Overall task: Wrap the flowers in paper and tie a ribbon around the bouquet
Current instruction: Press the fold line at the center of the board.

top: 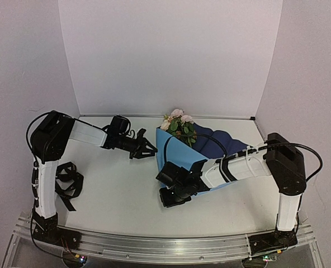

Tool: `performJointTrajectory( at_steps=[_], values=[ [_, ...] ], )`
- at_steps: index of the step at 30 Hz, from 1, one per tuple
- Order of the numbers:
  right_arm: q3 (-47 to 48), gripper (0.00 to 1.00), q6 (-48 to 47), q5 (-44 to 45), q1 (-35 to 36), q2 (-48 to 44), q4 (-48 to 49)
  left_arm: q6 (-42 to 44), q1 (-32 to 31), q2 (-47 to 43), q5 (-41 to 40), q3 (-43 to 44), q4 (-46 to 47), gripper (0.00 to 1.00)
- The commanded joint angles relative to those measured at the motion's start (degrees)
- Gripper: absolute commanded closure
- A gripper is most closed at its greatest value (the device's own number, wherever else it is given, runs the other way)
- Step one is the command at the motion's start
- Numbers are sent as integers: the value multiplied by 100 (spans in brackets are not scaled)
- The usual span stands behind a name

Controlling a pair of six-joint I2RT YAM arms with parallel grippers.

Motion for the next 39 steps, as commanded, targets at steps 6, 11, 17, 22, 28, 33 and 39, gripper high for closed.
performJointTrajectory(
  at_steps=[6, 11, 17, 22, 28, 33, 39],
  values=[
    [-67, 78, 99, -419, 61, 400, -255, -380, -338, 313, 267, 287, 947, 75],
    [-105, 78, 96, -451, 61, 390, -264, -331, -299, 853, 309, 662, 926, 76],
    [-137, 78, 81, -513, 65, 427, -263, -516, -13, 1132, 381, 684, 1219, 78],
    [-98, 78, 58, -571, 61, 491, -265, -633, 243, 1344, 447, 803, 1348, 79],
    [-87, 78, 34, -634, 61, 554, -273, -786, 375, 1632, 450, 1248, 1366, 78],
    [-68, 78, 17, -652, 66, 585, -282, -889, 382, 1777, 479, 1606, 1341, 77],
    [-41, 78, 5, -698, 63, 629, -291, -889, 427, 2038, 370, 2094, 1063, 77]
  ],
)
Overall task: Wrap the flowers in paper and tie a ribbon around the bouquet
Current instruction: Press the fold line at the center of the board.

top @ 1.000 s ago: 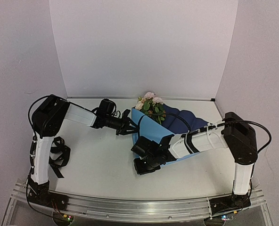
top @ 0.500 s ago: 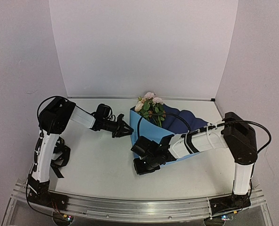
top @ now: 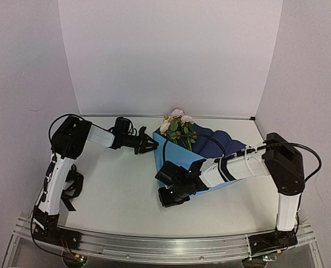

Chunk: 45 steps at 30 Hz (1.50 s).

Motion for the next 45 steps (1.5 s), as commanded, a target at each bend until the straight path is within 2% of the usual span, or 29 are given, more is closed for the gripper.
performJointTrajectory(
  at_steps=[1, 13, 18, 29, 33, 38, 45],
  values=[
    [-149, 78, -17, -535, 74, 546, -299, -108, 58, 191, -56, 466, -74, 77],
    [-123, 78, -25, -571, 73, 577, -299, -34, 357, 883, -351, 1710, -985, 77],
    [-124, 78, -41, -579, 74, 572, -299, -160, 472, 1216, -379, 2144, -1061, 77],
    [-241, 78, -55, -465, 72, 391, -303, 178, 769, 1232, -318, 3616, -1909, 74],
    [-238, 78, -17, -434, 9, 113, -322, 298, 756, 655, -277, 3032, -1721, 73],
    [-239, 74, 89, -405, -293, -590, -317, 440, 597, -487, -233, 1477, -1230, 73],
    [-200, 72, 296, -342, -657, -1141, -307, 239, 49, -1312, -208, 183, -515, 73]
  ],
)
